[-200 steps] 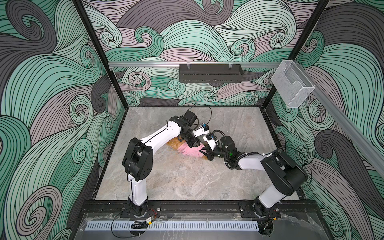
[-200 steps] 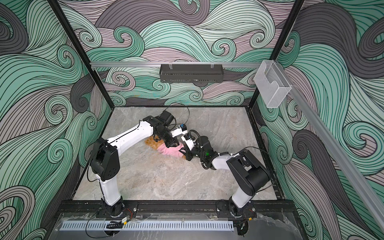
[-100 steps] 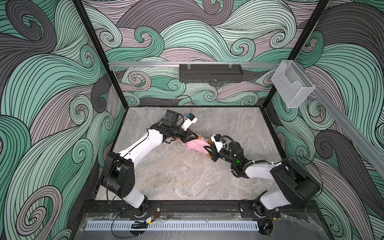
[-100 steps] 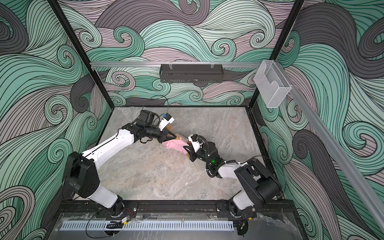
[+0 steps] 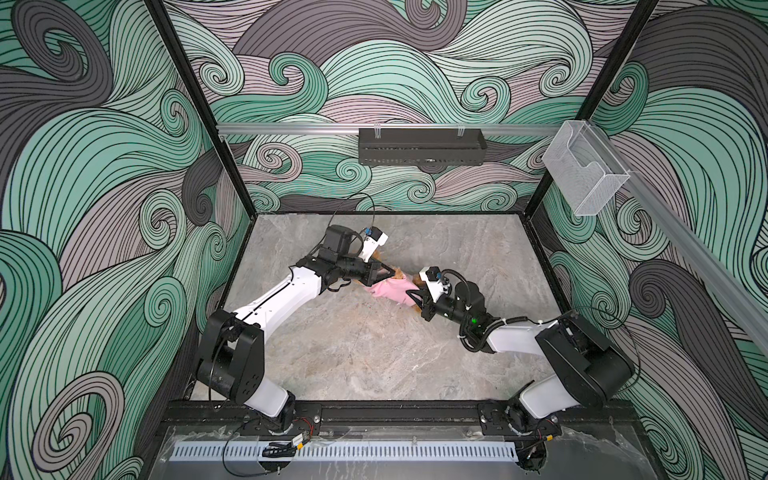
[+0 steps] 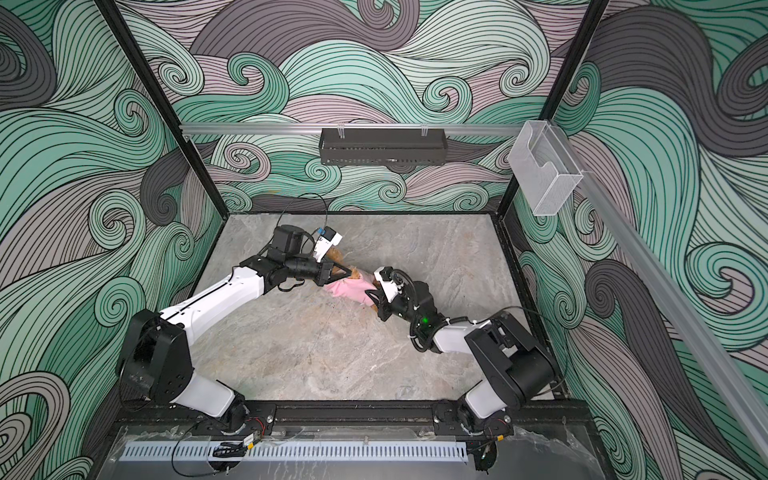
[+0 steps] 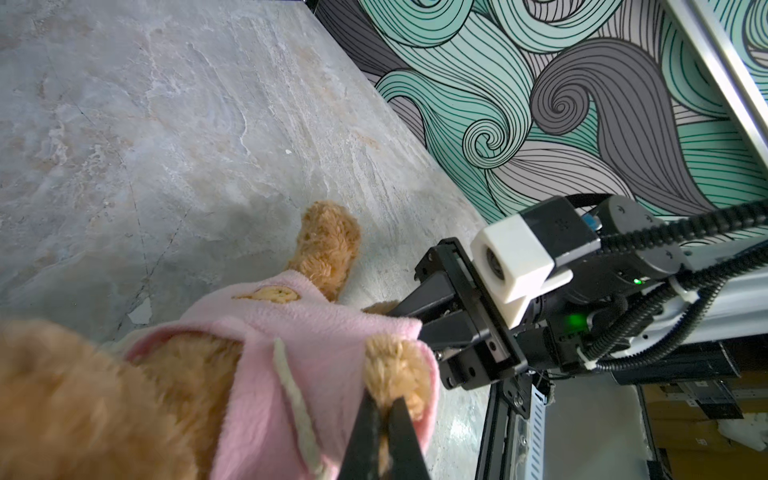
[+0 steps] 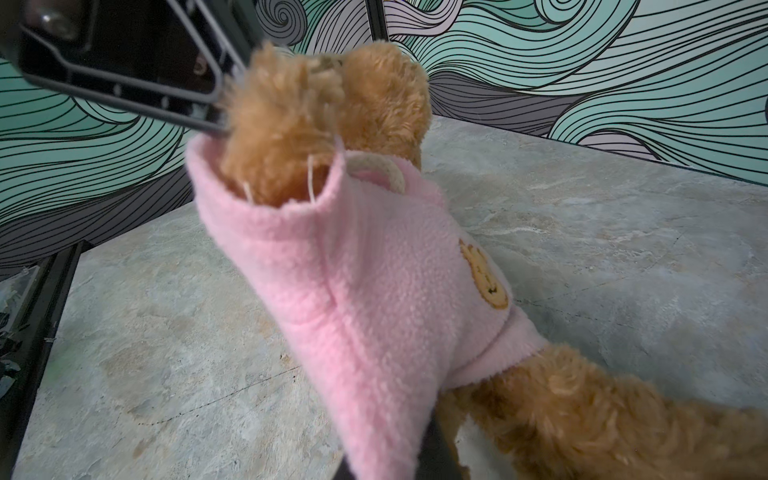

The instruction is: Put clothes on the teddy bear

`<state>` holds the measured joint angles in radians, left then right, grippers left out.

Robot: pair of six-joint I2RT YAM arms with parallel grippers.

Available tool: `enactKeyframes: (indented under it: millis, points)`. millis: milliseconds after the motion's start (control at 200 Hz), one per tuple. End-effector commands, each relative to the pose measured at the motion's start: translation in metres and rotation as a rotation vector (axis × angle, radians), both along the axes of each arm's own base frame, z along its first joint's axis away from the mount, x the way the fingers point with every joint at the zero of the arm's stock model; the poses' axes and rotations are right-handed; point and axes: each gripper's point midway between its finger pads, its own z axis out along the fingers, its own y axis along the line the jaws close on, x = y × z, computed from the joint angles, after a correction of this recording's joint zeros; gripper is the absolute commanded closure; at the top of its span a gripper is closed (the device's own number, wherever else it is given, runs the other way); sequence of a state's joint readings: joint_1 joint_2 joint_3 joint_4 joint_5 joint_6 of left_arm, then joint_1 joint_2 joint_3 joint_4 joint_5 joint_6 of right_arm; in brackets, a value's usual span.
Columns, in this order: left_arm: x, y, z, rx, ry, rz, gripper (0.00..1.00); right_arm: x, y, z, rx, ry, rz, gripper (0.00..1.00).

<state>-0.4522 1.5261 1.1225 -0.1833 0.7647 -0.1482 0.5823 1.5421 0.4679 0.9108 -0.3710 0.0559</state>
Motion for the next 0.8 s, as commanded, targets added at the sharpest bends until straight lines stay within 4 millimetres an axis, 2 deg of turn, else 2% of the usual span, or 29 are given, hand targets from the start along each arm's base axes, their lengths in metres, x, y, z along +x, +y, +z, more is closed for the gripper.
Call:
enactKeyframes:
  millis: [0,110,180,235,280,310,395,450,540,690,795]
  points:
    - [0.001,-0.017,0.03,-0.082,-0.032,0.007,1.0,0.004,0.009,0.007,0.002,-0.029,0.017,1.0]
    - [0.013,-0.007,0.037,-0.161,0.025,0.091,1.0,0.007,0.005,-0.009,-0.061,0.004,-0.004,1.0]
    - [0.024,0.008,0.049,-0.227,0.037,0.187,1.0,0.006,-0.002,-0.024,-0.121,0.017,-0.025,1.0]
    - [0.03,0.019,0.047,-0.235,0.053,0.272,1.0,0.006,-0.008,-0.033,-0.162,0.032,-0.045,1.0]
    - [0.028,0.02,0.036,-0.203,0.054,0.276,1.0,0.004,-0.01,-0.037,-0.182,0.034,-0.044,1.0]
    - [0.021,0.013,0.029,-0.17,0.045,0.238,1.0,0.002,-0.01,-0.038,-0.187,0.034,-0.037,1.0]
    - [-0.003,-0.004,-0.011,-0.013,0.093,0.148,1.0,-0.001,-0.008,-0.037,-0.189,0.028,-0.013,1.0]
    - [-0.017,-0.011,-0.028,0.047,0.106,0.092,1.0,-0.005,-0.005,-0.037,-0.195,0.02,0.019,1.0]
    - [-0.025,-0.01,-0.038,0.087,0.097,0.066,1.0,-0.01,-0.004,-0.037,-0.204,-0.001,0.053,1.0]
    - [-0.025,-0.007,-0.033,0.108,0.029,0.046,0.65,-0.015,0.002,-0.038,-0.186,0.005,0.096,1.0]
    - [-0.023,-0.007,-0.03,0.123,-0.004,0.029,0.52,-0.016,0.004,-0.037,-0.164,0.015,0.099,1.0]
